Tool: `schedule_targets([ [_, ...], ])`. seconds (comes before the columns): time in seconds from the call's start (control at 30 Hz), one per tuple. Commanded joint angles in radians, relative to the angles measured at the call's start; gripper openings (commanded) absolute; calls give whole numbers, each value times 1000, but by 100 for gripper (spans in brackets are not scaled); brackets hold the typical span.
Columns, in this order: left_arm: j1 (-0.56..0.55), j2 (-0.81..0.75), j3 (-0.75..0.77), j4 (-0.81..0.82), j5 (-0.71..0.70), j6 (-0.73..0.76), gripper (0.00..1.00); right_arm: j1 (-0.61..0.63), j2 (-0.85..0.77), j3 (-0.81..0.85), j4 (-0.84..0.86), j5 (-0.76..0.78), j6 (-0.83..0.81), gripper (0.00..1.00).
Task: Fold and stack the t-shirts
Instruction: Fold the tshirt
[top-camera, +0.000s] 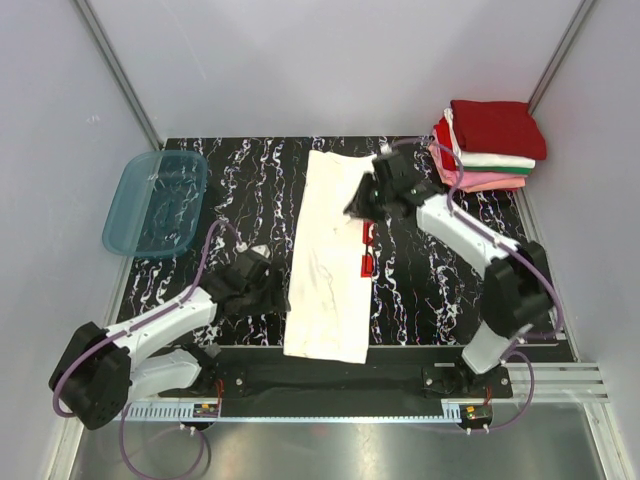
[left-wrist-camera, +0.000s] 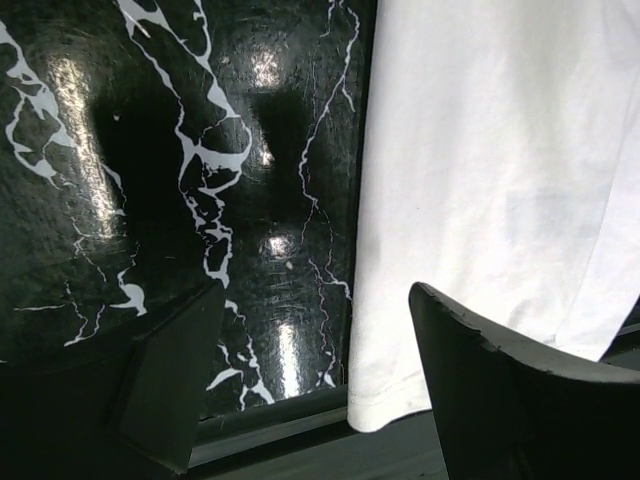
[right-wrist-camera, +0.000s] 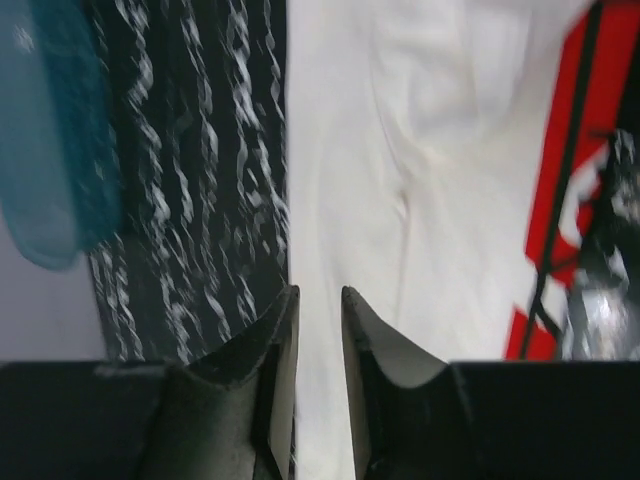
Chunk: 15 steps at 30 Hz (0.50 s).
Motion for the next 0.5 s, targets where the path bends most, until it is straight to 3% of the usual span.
schedule_targets([
  [0.0, -5, 0, -48, 91, 19, -36, 79, -94, 232, 281, 54, -140, -31, 29],
  [0.1, -9, -5, -64, 94, 26, -40, 79, -123, 470, 507, -65, -157, -55, 28],
  [0.2, -12, -2, -75, 111, 27, -40, 79, -129, 703, 897, -191, -181, -92, 27],
  [0.3, -14, 19, -68, 116, 29, -32, 78, -130, 901, 1166, -352, -181, -113, 25],
  [0.37, -14, 39, -61, 120, 36, -29, 78, -141, 926, 1187, -400, -158, -121, 23],
  [0.43, -14, 53, -66, 136, 44, -30, 78, -160, 867, 1015, -353, -135, -118, 22],
  [0.47, -14, 55, -68, 145, 50, -30, 78, -166, 821, 920, -240, -125, -106, 22],
])
